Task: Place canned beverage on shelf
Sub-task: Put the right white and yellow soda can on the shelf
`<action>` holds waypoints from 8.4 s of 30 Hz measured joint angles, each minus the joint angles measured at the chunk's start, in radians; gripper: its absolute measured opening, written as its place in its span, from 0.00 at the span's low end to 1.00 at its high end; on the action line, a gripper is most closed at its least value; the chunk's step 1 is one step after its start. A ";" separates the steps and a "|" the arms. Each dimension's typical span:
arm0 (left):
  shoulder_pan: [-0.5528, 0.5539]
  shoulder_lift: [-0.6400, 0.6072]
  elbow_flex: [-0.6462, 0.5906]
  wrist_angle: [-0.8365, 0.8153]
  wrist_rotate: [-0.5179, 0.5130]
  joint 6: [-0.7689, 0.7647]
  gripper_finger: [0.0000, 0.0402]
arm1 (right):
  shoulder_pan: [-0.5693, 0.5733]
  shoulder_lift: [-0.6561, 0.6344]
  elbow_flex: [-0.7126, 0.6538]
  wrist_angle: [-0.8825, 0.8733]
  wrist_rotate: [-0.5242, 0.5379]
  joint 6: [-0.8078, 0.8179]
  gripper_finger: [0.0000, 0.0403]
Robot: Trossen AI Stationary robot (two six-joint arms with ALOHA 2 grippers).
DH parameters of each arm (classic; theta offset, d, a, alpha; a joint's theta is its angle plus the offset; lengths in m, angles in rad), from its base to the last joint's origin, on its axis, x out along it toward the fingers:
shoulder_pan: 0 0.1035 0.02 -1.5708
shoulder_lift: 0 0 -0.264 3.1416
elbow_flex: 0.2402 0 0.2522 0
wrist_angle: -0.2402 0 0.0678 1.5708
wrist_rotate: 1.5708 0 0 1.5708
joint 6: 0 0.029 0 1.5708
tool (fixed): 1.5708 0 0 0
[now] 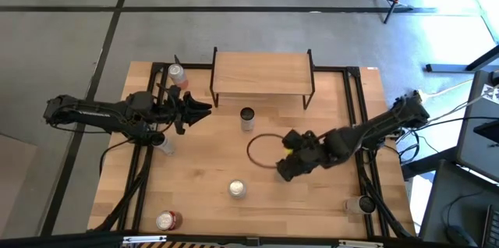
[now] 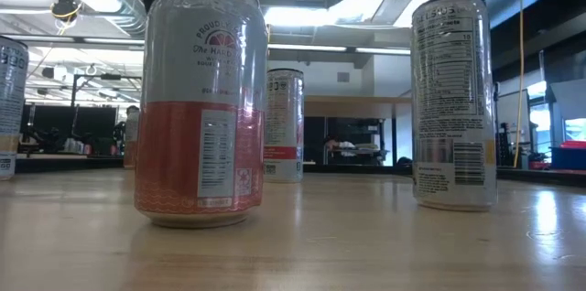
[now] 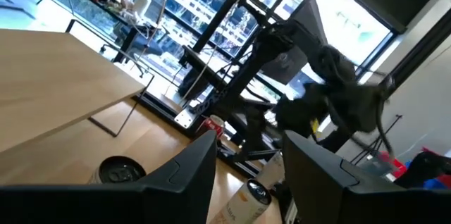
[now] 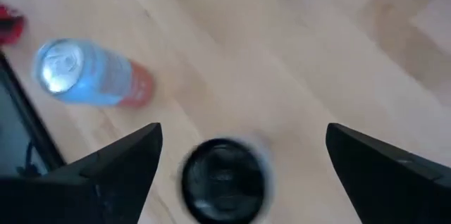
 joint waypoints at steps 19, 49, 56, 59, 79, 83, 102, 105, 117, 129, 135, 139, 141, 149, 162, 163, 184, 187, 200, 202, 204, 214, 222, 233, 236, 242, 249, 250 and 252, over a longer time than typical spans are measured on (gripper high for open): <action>0.000 0.000 0.000 0.002 -0.018 -0.001 0.39 | 0.022 0.117 -0.001 -0.028 -0.017 0.010 0.96; 0.000 0.000 0.000 -0.011 -0.018 0.007 0.39 | 0.021 0.070 -0.002 0.009 -0.308 -1.150 0.55; 0.000 0.000 0.000 -0.010 -0.016 0.007 0.39 | 0.020 0.100 -0.001 0.086 -0.338 -1.268 0.56; 0.000 0.000 0.000 -0.003 -0.014 0.007 0.39 | 0.021 0.121 0.000 0.073 -0.342 -1.243 0.59; -0.001 0.000 0.000 0.000 -0.014 0.006 0.39 | 0.021 0.114 0.288 -0.240 -0.307 -0.707 0.79; -0.002 0.000 0.000 0.000 -0.014 0.003 0.39 | 0.022 0.114 0.316 -0.302 -0.323 -0.287 0.79; -0.026 0.000 0.000 0.003 0.038 -0.001 0.39 | 0.034 0.253 0.314 -0.198 -0.209 0.352 0.79; -0.026 0.000 0.000 0.003 0.052 -0.001 0.39 | 0.034 0.255 0.315 -0.201 -0.199 0.359 0.79; -0.026 0.000 0.000 0.003 0.062 -0.001 0.39 | 0.034 0.256 0.348 -0.234 -0.187 0.359 0.79; -0.026 0.000 0.000 0.003 0.062 -0.015 0.39 | 0.035 0.259 0.377 -0.304 -0.157 0.367 0.79; -0.026 0.000 0.000 0.003 0.062 -0.024 0.39 | 0.035 0.283 0.344 -0.235 -0.147 0.359 0.79; -0.025 0.000 0.001 0.001 0.062 -0.025 0.39 | 0.034 0.295 0.344 -0.257 -0.138 0.354 0.79; -0.025 0.000 0.001 0.001 0.062 -0.025 0.39 | 0.035 0.297 0.344 -0.269 -0.140 0.353 0.79; -0.025 0.000 0.001 0.000 0.059 -0.020 0.39 | 0.055 0.329 0.345 -0.256 -0.150 0.357 0.79; -0.025 0.000 0.001 -0.008 0.059 -0.019 0.39 | 0.054 0.344 0.346 -0.258 -0.158 0.198 0.54; -0.025 0.000 0.001 -0.008 0.062 -0.019 0.39 | 0.054 0.342 0.345 -0.255 -0.164 0.157 0.54; -0.059 0.000 0.001 -0.008 0.255 -0.051 0.39 | -0.046 0.322 0.389 -0.270 -0.211 -0.939 0.54; -0.089 0.000 0.001 -0.008 0.251 -0.051 0.39 | -0.076 0.322 0.389 -0.265 -0.249 -1.049 0.54; -0.132 0.000 0.001 -0.007 0.158 -0.046 0.39 | -0.146 0.322 0.378 -0.177 -0.344 -1.254 0.57; -0.132 0.000 0.001 -0.007 0.158 -0.046 0.39 | -0.146 0.323 0.376 -0.180 -0.343 -1.264 0.59; -0.132 0.000 0.001 -0.006 0.158 -0.046 0.39 | -0.144 0.326 0.376 -0.180 -0.346 -1.268 0.60; -0.132 0.000 0.001 0.005 0.183 -0.076 0.39 | -0.143 0.342 0.376 -0.142 -0.345 -1.234 0.64; -0.132 -0.002 0.001 0.053 0.195 -0.104 0.39 | -0.142 0.373 0.377 -0.137 -0.325 -1.170 0.78; -0.132 -0.004 0.001 0.064 0.191 -0.135 0.39 | -0.143 0.368 0.525 -0.197 -0.323 -1.049 0.82; -0.132 -0.005 0.001 0.068 0.189 -0.153 0.39 | -0.143 0.368 0.588 -0.222 -0.325 -0.959 0.82; -0.135 -0.005 0.001 0.056 0.251 -0.154 0.39 | -0.129 0.367 0.698 -0.278 -0.325 -0.755 0.82; -0.235 -0.002 0.001 -0.072 0.221 -0.078 0.39 | -0.031 0.367 0.732 -0.320 -0.176 -0.517 0.82; -0.257 -0.002 0.001 -0.107 0.189 -0.047 0.39 | -0.016 0.367 0.731 -0.334 -0.143 -0.476 0.82; -0.303 -0.002 0.000 -0.163 0.110 0.022 0.39 | 0.006 0.373 0.732 -0.349 -0.084 -0.399 0.82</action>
